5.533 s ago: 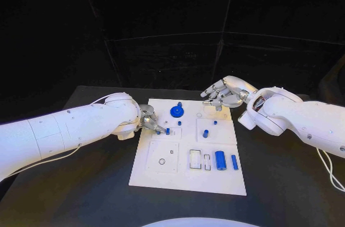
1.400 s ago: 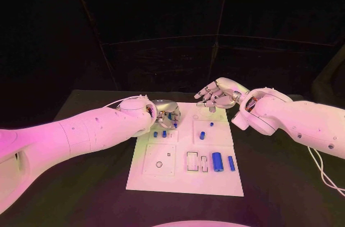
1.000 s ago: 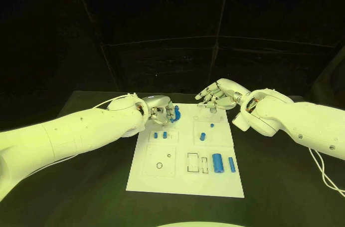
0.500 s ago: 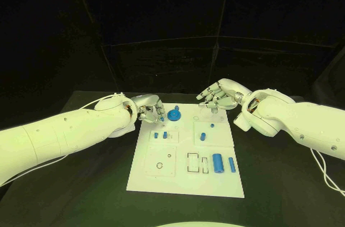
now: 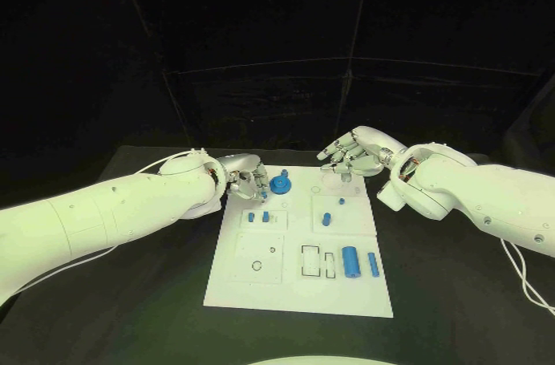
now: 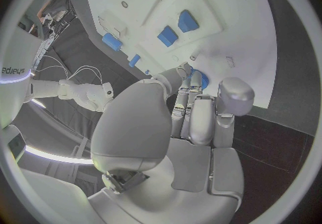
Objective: Assemble the parts on the task board
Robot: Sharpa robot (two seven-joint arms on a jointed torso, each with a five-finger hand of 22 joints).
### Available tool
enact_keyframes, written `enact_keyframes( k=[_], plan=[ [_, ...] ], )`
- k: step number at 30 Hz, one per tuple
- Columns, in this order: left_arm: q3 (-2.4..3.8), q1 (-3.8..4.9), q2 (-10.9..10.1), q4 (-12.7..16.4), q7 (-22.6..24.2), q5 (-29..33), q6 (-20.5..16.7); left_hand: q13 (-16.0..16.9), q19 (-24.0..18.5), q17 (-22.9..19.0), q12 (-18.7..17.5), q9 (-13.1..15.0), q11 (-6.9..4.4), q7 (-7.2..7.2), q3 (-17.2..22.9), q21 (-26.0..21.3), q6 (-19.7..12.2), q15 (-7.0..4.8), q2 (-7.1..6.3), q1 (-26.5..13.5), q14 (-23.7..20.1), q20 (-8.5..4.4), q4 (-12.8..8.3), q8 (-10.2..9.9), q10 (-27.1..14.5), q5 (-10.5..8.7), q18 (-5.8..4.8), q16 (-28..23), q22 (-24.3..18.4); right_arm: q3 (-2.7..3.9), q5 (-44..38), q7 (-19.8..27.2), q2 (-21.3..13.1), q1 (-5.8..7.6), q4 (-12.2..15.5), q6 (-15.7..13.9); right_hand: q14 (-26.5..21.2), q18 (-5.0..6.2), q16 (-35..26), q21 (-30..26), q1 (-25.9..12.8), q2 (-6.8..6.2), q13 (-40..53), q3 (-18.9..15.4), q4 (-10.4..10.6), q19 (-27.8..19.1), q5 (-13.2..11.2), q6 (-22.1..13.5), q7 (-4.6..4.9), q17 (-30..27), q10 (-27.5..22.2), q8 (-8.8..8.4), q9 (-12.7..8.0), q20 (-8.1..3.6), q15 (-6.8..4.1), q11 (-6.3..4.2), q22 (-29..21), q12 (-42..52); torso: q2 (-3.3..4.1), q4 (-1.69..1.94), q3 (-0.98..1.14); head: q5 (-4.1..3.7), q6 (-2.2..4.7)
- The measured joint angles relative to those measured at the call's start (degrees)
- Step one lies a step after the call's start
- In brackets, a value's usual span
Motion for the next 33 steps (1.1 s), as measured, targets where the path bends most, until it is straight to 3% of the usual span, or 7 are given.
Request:
enact_keyframes(
  k=[33],
  plan=[
    [-0.04, -0.08, 1.31, -0.99, -1.99, -0.45, 4.14, 0.09, 0.0, -0.23, 0.0, 0.0, 0.22, -0.22, 0.16, 0.0, 0.2, 0.0, -0.02, -0.44, 0.0, 0.0, 0.16, 0.0, 0.21, 0.0, 0.0, 0.0, -0.18, 0.0, 0.0, -0.05, -0.05, 0.0, 0.11, 0.09, 0.0, 0.0, 0.0, 0.01, 0.0, 0.0, 0.01, 0.0, 0.0, 0.0, 0.0, 0.0, 0.0, -0.02, 0.0, 0.0, -0.01, 0.0, 0.0, 0.0, 0.01, 0.0, 0.13, 0.14, -0.09, -0.14, -0.06]
  ],
)
